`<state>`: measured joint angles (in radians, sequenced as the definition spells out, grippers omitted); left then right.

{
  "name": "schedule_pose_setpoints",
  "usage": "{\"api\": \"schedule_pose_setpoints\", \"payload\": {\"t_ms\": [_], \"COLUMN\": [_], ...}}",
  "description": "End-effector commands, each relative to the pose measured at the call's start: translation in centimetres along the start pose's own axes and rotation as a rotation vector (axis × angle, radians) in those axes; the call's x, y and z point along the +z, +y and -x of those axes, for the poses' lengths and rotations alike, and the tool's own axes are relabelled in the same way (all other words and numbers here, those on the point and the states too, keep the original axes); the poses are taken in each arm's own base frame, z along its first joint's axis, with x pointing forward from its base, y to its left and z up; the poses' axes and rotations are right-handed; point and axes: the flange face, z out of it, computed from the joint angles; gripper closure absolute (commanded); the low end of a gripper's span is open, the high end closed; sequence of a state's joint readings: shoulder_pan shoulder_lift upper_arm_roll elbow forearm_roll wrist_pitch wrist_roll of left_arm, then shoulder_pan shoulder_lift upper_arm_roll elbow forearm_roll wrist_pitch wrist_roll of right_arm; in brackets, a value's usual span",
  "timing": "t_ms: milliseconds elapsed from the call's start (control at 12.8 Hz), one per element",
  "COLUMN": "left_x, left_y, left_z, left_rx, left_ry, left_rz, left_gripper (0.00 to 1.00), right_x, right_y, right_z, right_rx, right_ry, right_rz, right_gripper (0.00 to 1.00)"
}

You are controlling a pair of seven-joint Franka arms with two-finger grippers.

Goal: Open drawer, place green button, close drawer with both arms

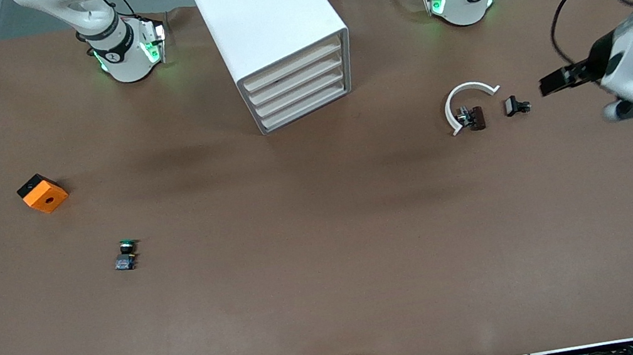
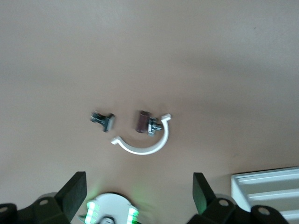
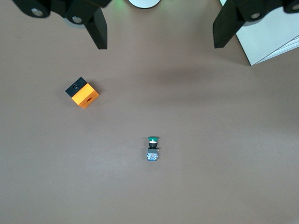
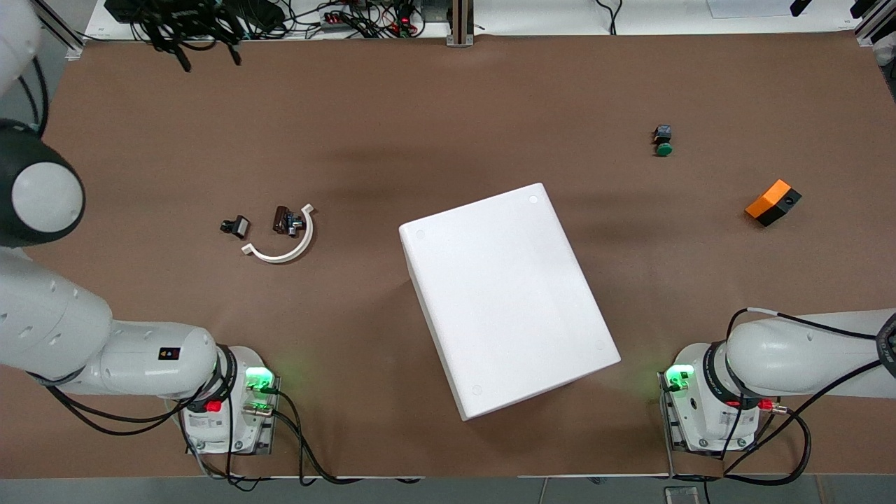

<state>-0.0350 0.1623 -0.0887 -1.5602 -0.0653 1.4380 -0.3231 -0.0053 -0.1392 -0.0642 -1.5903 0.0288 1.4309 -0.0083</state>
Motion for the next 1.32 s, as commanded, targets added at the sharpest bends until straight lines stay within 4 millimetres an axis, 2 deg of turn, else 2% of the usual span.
{"api": "schedule_pose_setpoints", "payload": {"t_ms": [0, 78, 156, 311, 467, 623, 857, 934, 1012, 1090, 1246], "left_x": [3.0, 4.9, 6.4, 9.2, 12.4, 15.9, 19.6, 20.6, 21.3, 22.0, 23.7], "left_y": [4.1, 5.5, 6.5, 8.5, 11.7, 14.6, 18.8, 20.0, 20.9, 21.4, 22.8], "left_z": [-1.4, -2.0, -2.6, -3.3, -3.3, -3.2, -2.4, -1.9, -1.4, -1.4, -1.0], "left_rx": [-0.056, -0.073, -0.109, -0.205, -0.299, -0.422, -0.699, -0.780, -0.852, -0.914, -0.968], "left_ry": [-0.069, -0.101, -0.128, -0.179, -0.215, -0.243, -0.273, -0.289, -0.313, -0.355, -0.465], "left_rz": [-0.012, -0.018, -0.018, -0.012, -0.051, -0.106, -0.180, -0.200, -0.207, -0.204, -0.189], "left_gripper": [0.00, 0.00, 0.00, 0.00, 0.00, 0.00, 0.00, 0.00, 0.00, 0.00, 0.00], "right_x": [2.0, 4.2, 8.1, 7.8, 8.6, 10.7, 14.0, 14.2, 15.4, 17.0, 20.0], "right_y": [0.0, -0.1, 0.0, -0.1, 0.0, 0.7, 0.8, 0.4, -0.2, -0.7, -2.8], "right_z": [-1.7, -3.2, -5.7, -6.7, -7.2, -8.3, -10.0, -10.3, -10.6, -10.7, -11.4], "right_rx": [0.000, 0.001, 0.006, -0.013, -0.046, -0.034, -0.027, -0.017, -0.001, 0.080, 0.084], "right_ry": [-0.041, -0.077, -0.157, -0.136, -0.150, -0.183, -0.216, -0.200, -0.189, -0.180, -0.114], "right_rz": [-0.004, -0.001, 0.003, 0.021, 0.054, 0.044, 0.033, 0.010, 0.000, -0.039, -0.046], "right_gripper": [0.00, 0.00, 0.00, 0.00, 0.00, 0.00, 0.00, 0.00, 0.00, 0.00, 0.00]}}
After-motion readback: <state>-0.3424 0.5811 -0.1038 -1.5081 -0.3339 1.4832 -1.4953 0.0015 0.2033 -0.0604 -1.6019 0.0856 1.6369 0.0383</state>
